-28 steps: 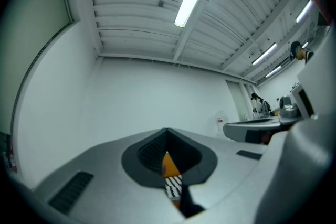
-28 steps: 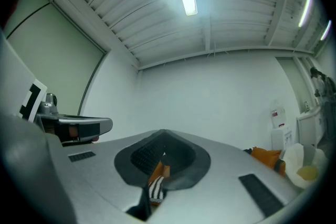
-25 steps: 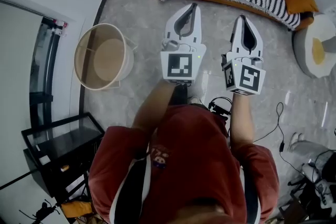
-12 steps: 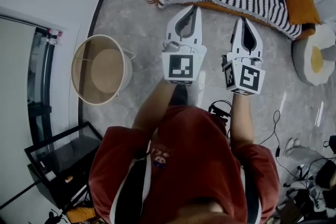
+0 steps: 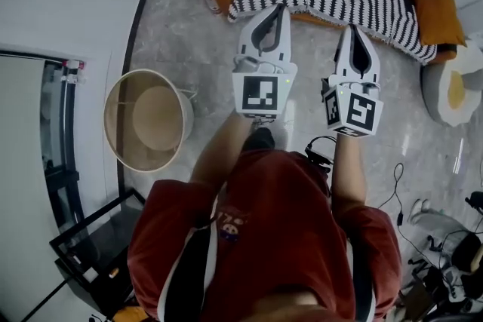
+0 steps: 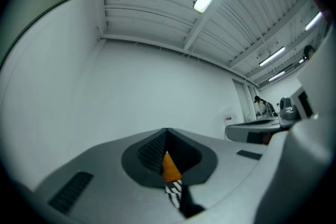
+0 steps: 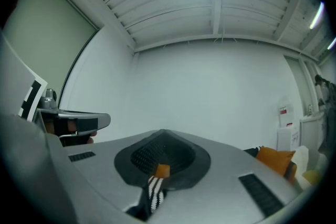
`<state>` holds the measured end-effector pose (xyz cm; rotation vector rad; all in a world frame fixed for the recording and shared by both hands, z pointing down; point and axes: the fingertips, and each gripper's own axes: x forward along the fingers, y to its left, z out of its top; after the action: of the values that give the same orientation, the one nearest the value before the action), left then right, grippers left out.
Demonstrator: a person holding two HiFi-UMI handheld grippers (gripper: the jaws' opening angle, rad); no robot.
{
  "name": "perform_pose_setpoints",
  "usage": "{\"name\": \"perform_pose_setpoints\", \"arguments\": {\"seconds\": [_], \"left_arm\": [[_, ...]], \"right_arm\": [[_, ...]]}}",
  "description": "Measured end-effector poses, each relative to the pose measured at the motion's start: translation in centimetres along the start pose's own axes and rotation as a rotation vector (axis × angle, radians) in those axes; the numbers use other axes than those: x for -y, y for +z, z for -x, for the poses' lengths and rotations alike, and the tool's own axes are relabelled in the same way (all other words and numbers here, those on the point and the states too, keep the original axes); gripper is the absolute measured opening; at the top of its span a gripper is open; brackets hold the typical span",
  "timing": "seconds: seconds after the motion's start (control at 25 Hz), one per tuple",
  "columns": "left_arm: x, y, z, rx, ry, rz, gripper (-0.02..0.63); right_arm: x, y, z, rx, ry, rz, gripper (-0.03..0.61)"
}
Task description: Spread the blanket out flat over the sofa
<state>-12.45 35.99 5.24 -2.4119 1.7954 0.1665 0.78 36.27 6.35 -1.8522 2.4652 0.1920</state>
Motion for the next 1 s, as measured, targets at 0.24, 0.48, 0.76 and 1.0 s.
{"name": "perform_pose_setpoints", "arguments": {"seconds": [0.24,0.48,0.76,1.0], "left_arm": [[-1.3,-0.9,-4.3,0.007,-0.041,0.001,0.015],[-2.4,-2.1,-7.8,0.004,-0.028,-0.004,0.015],[-3.0,-3.9,-15.6,-0.009,-0.006,-0.021,0.017],[-2.4,-4.7,-24.1,-0.018,0.002,-0.027,0.015]], "right_arm": [[1.2,-1.2,-3.9,-0.002,-0.036,-0.013,0.012],[2.4,-1.9,-7.6,0.016,-0.047,-0.024,0.012],[6.5,-3.4,-15.0,0.022,-0.034,-0.039,0.012],[11.6,-4.1,-21.9,0.020,-0.025,-0.056,0.012]]}}
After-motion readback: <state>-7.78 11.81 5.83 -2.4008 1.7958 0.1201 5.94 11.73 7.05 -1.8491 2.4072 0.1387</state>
